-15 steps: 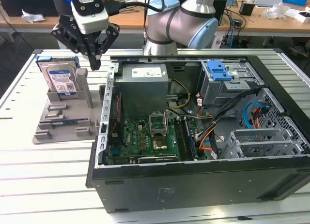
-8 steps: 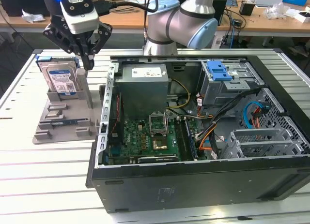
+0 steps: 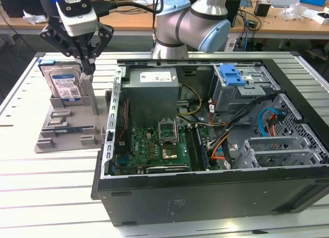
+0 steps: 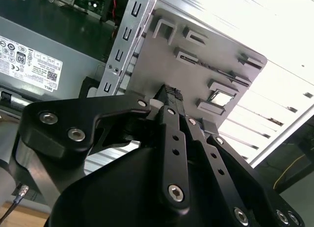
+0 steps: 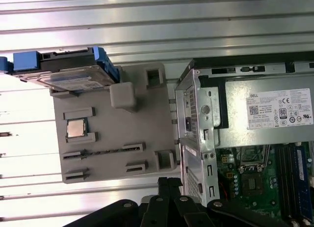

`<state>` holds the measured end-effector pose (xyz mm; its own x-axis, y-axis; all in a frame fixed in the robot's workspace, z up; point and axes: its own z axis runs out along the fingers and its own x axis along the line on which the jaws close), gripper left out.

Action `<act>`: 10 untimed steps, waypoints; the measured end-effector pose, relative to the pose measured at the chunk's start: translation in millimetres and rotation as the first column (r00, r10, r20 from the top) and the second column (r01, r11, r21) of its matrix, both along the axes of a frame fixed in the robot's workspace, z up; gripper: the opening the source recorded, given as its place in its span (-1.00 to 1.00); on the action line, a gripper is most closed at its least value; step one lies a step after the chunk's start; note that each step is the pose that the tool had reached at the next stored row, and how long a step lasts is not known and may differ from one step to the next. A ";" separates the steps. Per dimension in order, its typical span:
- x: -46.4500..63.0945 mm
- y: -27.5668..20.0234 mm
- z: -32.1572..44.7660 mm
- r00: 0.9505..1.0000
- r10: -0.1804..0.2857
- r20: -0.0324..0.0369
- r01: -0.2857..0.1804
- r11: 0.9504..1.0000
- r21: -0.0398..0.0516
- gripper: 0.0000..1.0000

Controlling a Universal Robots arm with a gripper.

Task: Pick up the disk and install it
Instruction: 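Reach for the disk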

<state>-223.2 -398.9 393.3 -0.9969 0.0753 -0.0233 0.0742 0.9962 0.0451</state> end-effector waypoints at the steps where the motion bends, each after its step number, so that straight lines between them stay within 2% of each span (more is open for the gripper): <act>1: -2.4 0.0 0.0 1.000 0.000 0.000 0.000 1.000 0.000 -0.79; 10: -15.5 0.0 0.0 1.000 0.000 0.000 0.000 1.000 0.000 -0.79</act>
